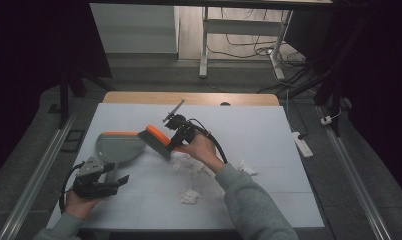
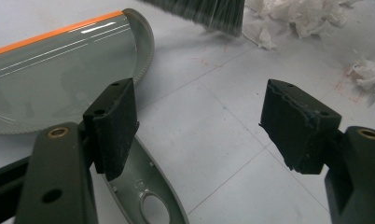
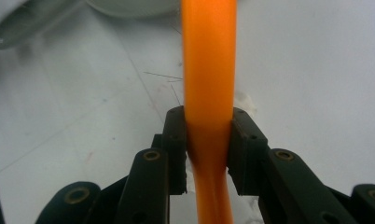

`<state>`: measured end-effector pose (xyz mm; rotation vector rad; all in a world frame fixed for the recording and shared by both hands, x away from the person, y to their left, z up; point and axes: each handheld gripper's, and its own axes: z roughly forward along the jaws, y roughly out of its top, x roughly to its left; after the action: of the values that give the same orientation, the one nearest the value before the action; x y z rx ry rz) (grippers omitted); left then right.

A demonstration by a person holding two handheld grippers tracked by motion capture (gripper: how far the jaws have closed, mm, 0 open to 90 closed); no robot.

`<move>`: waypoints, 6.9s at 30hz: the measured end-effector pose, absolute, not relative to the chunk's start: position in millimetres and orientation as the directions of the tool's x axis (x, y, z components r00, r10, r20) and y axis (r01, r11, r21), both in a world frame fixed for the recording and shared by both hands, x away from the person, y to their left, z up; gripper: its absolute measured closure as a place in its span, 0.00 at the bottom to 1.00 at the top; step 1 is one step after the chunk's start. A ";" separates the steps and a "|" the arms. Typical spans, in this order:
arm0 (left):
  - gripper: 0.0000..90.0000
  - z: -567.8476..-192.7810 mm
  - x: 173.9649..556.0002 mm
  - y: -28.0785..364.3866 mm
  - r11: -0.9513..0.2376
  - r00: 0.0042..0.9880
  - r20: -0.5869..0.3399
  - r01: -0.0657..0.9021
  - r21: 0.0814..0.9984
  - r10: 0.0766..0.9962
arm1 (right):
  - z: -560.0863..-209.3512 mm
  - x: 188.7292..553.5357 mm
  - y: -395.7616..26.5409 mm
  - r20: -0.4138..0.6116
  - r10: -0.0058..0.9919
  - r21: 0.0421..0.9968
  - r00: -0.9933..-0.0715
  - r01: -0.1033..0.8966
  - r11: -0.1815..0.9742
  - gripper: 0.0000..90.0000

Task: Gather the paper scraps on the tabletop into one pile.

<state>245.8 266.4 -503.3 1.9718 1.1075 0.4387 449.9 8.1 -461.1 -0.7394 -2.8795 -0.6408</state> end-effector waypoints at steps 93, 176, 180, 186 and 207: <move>0.31 -503.7 247.6 262.1 -0.307 0.559 -0.066 0.545 0.780 0.826 | -450.4 348.1 -75.6 0.097 0.294 0.217 -0.951 0.309 0.926 0.78; 0.31 -504.1 250.2 257.1 -0.317 0.573 -0.069 0.544 0.777 0.816 | -437.5 372.8 -261.6 -0.023 0.826 0.239 -0.564 0.799 0.552 0.78; 0.31 -504.3 250.2 256.7 -0.321 0.576 -0.067 0.543 0.776 0.815 | -440.2 376.0 -244.5 -0.025 0.805 0.243 -0.593 0.777 0.581 0.78; 0.31 -504.4 250.2 257.5 -0.317 0.571 -0.067 0.545 0.776 0.818 | -439.5 382.1 -216.3 0.104 0.759 0.322 -0.643 0.743 0.586 0.78; 0.31 -505.0 250.5 256.4 -0.324 0.570 -0.061 0.549 0.770 0.820 | -437.5 451.6 -188.4 -0.087 0.667 0.381 -0.740 0.594 0.708 0.78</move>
<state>250.5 256.4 -505.0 2.0202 1.0934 0.4404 451.6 -188.4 -437.5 -1.1626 -3.1035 -0.5624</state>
